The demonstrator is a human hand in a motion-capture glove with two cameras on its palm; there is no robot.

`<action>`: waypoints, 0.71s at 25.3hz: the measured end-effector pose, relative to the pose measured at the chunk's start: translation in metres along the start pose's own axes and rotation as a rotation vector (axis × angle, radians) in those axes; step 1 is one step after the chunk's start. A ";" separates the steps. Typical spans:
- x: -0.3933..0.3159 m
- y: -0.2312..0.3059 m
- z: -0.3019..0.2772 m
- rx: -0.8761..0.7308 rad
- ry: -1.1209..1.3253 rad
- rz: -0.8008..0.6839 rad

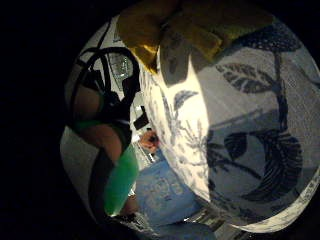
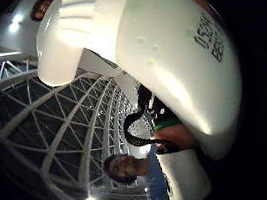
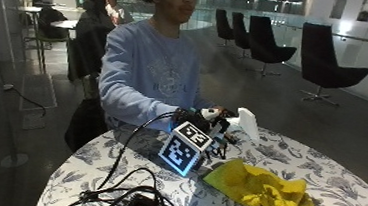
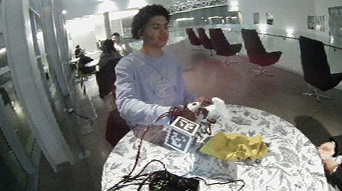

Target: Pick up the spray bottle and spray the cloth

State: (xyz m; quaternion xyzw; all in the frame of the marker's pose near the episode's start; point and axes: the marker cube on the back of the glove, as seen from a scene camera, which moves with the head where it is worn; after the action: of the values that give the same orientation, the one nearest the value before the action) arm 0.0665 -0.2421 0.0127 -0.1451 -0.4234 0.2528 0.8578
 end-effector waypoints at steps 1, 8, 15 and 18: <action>0.000 0.000 0.000 0.000 -0.002 0.002; 0.002 -0.002 0.003 -0.018 0.003 0.017; 0.003 -0.003 0.007 -0.020 0.001 0.024; 0.001 -0.003 0.010 -0.014 0.000 0.001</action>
State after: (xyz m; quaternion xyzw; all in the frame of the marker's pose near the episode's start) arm 0.0602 -0.2440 0.0207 -0.1511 -0.4250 0.2503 0.8567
